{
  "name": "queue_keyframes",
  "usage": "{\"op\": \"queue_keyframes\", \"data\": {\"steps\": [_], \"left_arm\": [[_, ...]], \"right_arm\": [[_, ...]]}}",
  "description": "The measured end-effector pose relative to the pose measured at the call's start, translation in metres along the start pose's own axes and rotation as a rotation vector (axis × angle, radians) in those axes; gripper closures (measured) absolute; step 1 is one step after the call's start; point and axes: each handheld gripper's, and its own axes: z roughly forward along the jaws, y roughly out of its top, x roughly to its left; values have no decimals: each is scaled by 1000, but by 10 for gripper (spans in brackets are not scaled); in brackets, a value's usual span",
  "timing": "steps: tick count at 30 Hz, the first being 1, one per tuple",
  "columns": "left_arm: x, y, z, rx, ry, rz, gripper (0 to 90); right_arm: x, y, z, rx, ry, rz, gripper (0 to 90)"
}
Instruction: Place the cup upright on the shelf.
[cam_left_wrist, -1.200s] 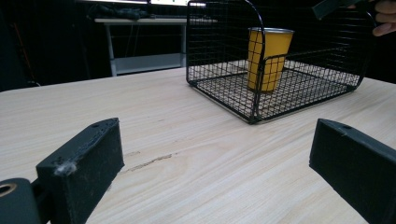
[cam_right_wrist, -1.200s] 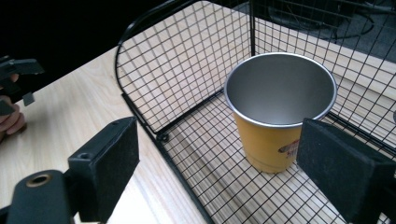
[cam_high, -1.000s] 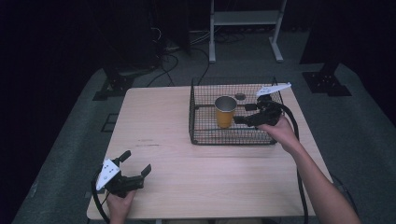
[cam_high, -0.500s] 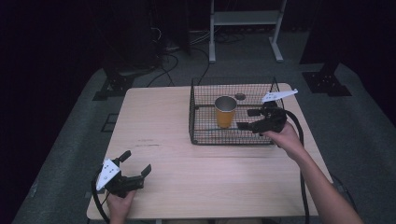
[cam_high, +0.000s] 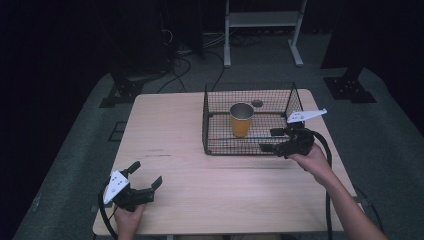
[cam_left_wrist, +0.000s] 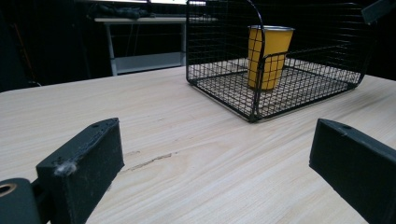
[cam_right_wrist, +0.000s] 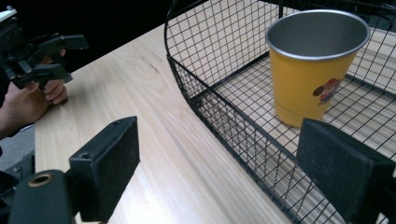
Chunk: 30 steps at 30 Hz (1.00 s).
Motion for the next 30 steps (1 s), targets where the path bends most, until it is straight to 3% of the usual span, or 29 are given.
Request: {"op": "queue_keyframes", "data": {"steps": [18, 30], "left_arm": [[0, 0, 0, 3, 1, 4, 22], [0, 0, 0, 4, 2, 4, 23]], "right_arm": [[15, -28, -4, 16, 14, -5, 127], [20, -49, -10, 31, -2, -6, 127]]}}
